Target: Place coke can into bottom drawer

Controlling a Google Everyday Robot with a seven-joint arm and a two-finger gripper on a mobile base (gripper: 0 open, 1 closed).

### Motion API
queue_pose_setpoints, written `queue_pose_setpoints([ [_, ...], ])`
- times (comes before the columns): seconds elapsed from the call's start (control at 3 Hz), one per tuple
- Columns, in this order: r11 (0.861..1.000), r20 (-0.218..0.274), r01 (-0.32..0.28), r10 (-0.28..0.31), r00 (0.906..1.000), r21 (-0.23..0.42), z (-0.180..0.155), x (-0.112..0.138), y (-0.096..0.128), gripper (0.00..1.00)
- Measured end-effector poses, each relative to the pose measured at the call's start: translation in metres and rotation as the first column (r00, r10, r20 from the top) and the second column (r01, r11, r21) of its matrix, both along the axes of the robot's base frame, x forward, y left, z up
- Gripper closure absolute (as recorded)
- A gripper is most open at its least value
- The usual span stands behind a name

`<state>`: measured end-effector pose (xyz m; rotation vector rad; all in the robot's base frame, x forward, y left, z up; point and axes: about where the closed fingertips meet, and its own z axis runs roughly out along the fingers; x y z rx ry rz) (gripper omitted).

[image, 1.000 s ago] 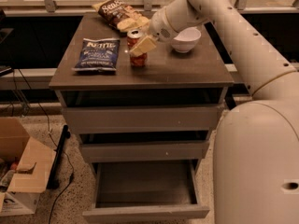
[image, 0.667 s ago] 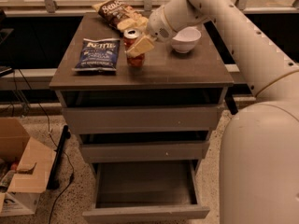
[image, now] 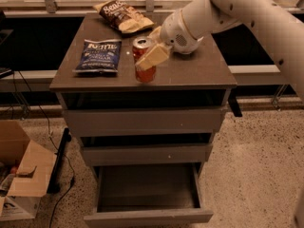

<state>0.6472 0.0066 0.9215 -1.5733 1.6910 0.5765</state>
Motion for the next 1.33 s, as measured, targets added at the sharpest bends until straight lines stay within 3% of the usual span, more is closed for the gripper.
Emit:
queue_pose_setpoints([
  [0.33,0.998,-0.086,0.056,-0.058,0.9946,-0.028,-0.009,-0.06,-0.03,1.0],
  [0.67,0.994,-0.153,0.1,-0.105,0.9826,-0.038,-0.028,-0.092,-0.037,1.0],
  [1.0,0.983,-0.24,0.182,-0.182,0.9537,-0.022,-0.089,-0.109,-0.015,1.0],
  [1.33,0.97,-0.329,0.242,-0.234,0.9149,-0.016,-0.167,-0.124,0.005,1.0],
])
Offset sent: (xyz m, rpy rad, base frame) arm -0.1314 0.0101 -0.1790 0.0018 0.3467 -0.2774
